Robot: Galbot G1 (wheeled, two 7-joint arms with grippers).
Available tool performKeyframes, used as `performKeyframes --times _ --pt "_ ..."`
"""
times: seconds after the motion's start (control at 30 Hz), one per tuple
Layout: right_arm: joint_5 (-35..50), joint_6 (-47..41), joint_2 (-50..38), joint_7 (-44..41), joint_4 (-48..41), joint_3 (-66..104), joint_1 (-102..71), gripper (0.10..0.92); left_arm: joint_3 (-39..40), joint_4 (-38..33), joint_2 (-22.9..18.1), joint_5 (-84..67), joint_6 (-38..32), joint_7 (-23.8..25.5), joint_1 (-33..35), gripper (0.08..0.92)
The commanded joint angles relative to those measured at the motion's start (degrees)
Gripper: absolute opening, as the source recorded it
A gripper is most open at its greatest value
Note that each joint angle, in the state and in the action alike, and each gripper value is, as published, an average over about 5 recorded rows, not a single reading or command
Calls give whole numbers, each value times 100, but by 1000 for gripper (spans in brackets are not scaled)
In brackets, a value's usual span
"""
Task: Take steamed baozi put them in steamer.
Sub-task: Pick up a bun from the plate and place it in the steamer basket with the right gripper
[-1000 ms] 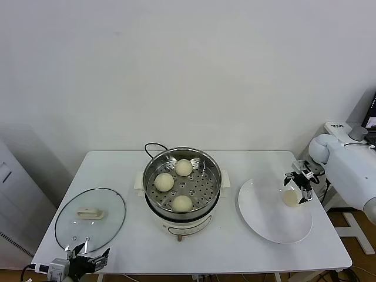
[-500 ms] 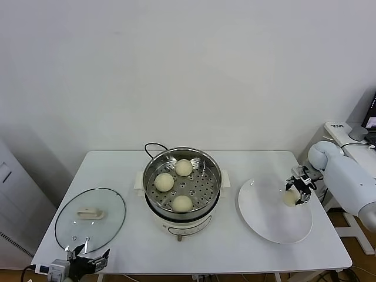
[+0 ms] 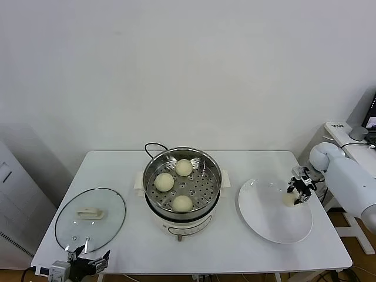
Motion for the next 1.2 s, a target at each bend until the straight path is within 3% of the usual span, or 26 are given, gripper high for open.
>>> performKeyframes --times 0.03,0.3,0.6,0.97,1.2 --pt "2331 -965 -829 -172 1142 -2098 1380 475 -19 -19 -20 37 23 -14 21 823" --pt "4277 -2123 -1125 -58 2393 -4565 3787 475 -66 -54 -29 46 10 -23 63 823" --pt "5811 -3129 -483 636 3296 -5663 5077 475 -43 -91 -42 67 12 -25 65 823" --pt "7166 -4219 379 1706 3840 -5949 5360 475 -26 -99 -4 67 -3 -21 61 823" --pt "7389 -4462 767 2056 3863 -5880 5063 475 4 -91 -17 68 -24 -17 49 823"
